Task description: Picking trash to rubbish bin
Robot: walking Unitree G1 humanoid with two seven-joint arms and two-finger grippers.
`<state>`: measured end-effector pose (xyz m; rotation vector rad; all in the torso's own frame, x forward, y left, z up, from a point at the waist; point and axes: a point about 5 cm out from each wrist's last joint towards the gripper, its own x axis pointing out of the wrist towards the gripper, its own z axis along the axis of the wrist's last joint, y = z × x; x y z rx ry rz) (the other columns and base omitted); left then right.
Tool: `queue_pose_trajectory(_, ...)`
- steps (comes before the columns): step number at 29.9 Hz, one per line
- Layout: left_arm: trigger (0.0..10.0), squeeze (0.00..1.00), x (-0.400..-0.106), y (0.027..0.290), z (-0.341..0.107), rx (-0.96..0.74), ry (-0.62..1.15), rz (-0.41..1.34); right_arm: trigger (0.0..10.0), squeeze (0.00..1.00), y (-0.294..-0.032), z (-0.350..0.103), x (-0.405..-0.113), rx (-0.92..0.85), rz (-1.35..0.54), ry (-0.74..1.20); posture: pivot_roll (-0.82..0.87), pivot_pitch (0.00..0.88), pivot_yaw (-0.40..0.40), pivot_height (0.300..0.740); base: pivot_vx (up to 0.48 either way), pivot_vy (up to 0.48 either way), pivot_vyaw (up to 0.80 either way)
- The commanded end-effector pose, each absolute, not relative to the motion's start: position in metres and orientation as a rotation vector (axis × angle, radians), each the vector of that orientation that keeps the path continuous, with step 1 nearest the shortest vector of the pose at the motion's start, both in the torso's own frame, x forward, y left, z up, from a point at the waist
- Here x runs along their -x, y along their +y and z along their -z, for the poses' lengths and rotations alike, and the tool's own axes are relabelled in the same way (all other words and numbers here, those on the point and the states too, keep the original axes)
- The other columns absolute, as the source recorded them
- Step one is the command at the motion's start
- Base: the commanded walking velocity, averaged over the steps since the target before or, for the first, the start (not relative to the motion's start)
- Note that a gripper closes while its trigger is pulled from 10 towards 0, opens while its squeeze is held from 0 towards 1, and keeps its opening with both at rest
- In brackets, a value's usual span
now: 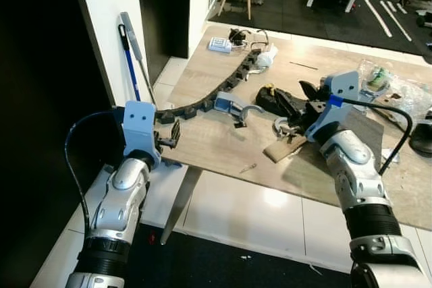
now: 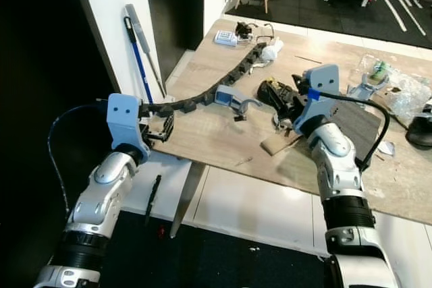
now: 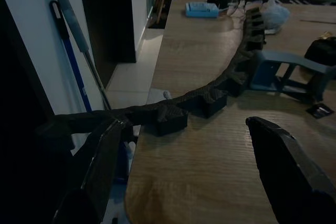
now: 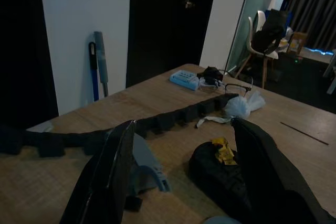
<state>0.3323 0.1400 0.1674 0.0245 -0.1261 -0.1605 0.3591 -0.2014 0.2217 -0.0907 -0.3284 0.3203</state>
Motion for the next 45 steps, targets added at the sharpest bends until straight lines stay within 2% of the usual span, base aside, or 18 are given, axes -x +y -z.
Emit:
queue_pose_trajectory(1,10.0,0.00,-0.330,0.142,-0.164,-0.035,-0.117,0.155,10.0,0.00,-0.202,-0.218,-0.359,0.084,-0.320,-0.312,0.00,0.120,-0.034,0.740,0.000,0.000,0.00)
queue_pose_trajectory(28,10.0,0.00,-0.329,0.140,-0.162,-0.030,-0.112,0.163,10.0,0.00,-0.191,-0.204,-0.352,0.041,-0.324,-0.304,0.00,0.131,-0.024,0.740,0.000,0.000,0.00)
queue_pose_trajectory(45,10.0,0.00,-0.328,0.139,-0.162,-0.033,-0.104,0.170,10.0,0.00,-0.186,-0.201,-0.350,0.029,-0.324,-0.300,0.01,0.136,-0.018,0.740,-0.257,0.000,0.00)
